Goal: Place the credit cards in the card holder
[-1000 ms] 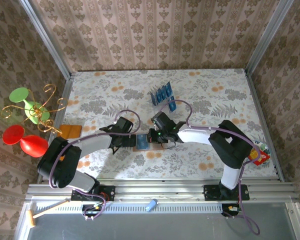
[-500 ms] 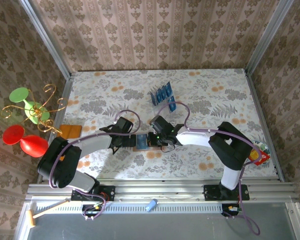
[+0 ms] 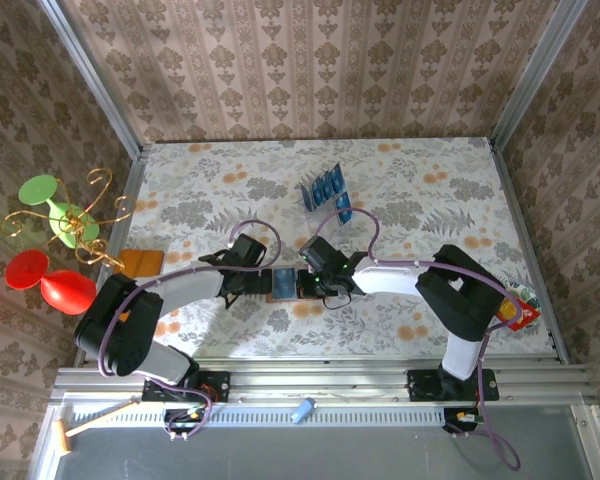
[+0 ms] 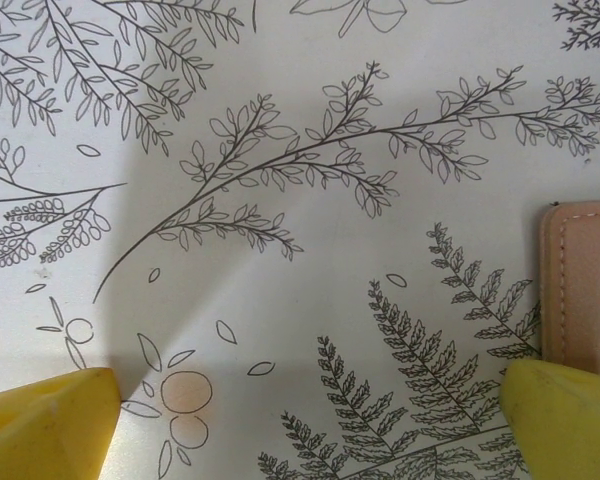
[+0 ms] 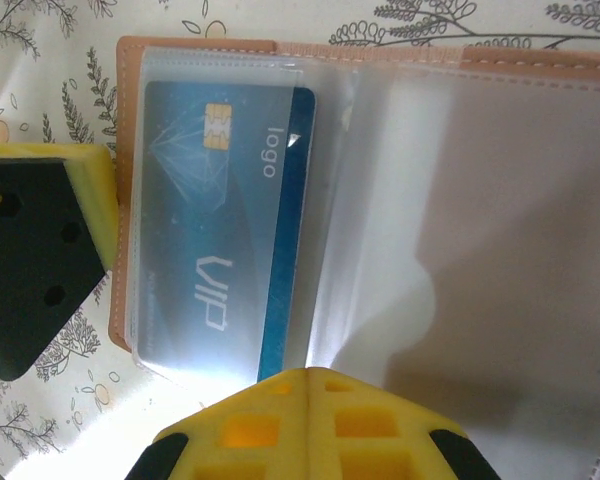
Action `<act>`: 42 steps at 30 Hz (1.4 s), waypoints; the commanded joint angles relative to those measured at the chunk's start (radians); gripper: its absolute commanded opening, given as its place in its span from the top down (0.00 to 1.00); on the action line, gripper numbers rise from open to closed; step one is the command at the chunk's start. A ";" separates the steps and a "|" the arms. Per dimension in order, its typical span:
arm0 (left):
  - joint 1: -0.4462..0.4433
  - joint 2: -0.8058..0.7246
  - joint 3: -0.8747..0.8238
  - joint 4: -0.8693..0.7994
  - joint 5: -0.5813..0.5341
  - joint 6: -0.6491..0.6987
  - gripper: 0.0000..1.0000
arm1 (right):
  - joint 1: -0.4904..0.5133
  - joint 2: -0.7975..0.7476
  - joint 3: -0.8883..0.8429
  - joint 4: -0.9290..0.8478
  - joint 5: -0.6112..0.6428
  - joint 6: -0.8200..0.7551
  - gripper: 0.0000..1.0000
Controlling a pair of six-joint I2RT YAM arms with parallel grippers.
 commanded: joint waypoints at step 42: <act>0.005 0.018 -0.004 -0.031 0.034 0.003 0.00 | -0.032 -0.049 0.025 0.024 -0.040 0.034 1.00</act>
